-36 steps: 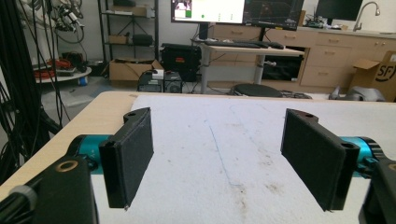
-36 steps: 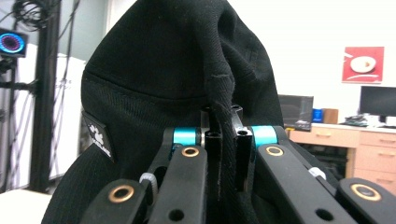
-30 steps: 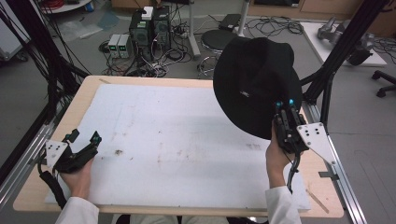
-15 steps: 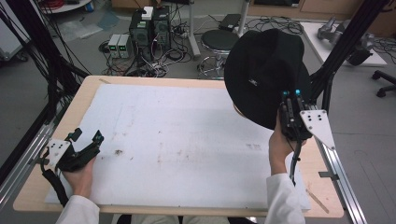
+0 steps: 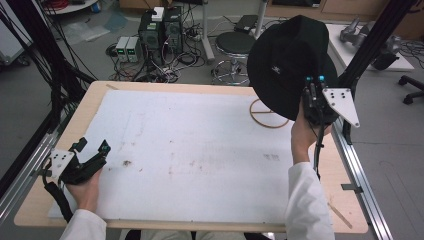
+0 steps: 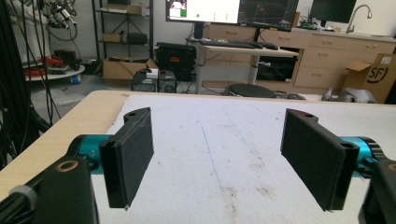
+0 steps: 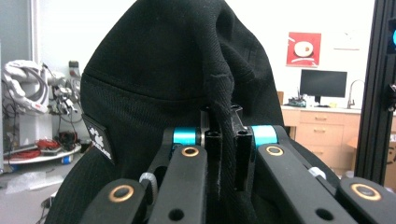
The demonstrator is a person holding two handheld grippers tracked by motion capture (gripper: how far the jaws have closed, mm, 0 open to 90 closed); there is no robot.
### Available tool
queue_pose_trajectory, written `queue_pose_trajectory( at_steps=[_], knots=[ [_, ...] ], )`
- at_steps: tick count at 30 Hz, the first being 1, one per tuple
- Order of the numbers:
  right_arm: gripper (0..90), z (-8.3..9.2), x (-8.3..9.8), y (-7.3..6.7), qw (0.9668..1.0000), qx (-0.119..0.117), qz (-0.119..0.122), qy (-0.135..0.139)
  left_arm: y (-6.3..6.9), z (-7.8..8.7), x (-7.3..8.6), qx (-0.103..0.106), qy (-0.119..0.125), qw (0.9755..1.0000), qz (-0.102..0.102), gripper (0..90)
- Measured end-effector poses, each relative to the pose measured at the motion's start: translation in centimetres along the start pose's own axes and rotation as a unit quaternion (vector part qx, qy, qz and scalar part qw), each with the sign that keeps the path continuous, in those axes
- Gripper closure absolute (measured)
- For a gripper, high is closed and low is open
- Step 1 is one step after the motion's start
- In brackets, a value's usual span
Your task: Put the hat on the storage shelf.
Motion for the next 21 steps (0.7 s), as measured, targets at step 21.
queue_pose_trajectory(
  at_steps=[21],
  knots=[
    [87.8, -5.8, 0.7, -0.2, 0.9979, 0.027, -0.023, -0.054, 0.1, 0.1, 0.0, 0.002, 0.003, 1.0, 0.0, 26.0]
  ],
)
Point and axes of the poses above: each handheld gripper's, and its own axes: z roughly backward along the jaws, x roughly out of its underside, y roughly to its right, the point moved 5 cm from there along -z, roughly forward along the jaws, and after that the axes turned 8 degrees about x, right-handed, at the moved point
